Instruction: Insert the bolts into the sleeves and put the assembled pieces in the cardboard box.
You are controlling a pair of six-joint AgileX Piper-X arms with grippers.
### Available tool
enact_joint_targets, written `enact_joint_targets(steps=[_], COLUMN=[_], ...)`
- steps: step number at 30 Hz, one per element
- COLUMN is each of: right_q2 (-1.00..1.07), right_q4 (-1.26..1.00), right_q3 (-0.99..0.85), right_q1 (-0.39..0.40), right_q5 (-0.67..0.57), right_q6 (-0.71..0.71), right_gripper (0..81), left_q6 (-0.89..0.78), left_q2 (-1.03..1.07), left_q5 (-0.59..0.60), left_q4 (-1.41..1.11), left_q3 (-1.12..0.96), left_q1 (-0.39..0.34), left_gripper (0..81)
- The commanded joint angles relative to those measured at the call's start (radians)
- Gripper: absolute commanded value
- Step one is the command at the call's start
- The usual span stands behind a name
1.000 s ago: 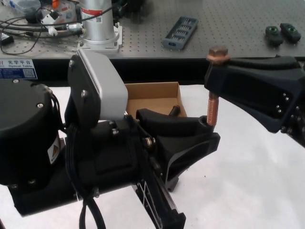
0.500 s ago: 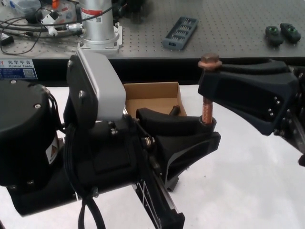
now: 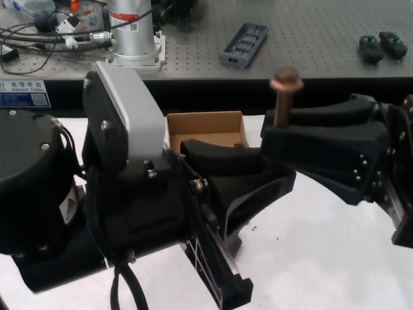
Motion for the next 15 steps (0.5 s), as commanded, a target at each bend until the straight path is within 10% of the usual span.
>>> enact_joint_targets(steps=[1, 15], right_q2=[0.007, -0.04], right_q4=[0.04, 0.042], right_q3=[0.003, 0.003], right_q1=[0.001, -0.08], right_q5=[0.008, 0.164], right_q6=[-0.004, -0.04], right_gripper=[25.1, 25.1], left_q6=[-0.014, -0.014], left_q2=[-0.017, -0.017], left_q5=[-0.006, -0.148], left_q4=[-0.08, -0.08], left_q3=[-0.024, -0.024], left_q1=[-0.002, -0.002], left_gripper=[0.6, 0.6])
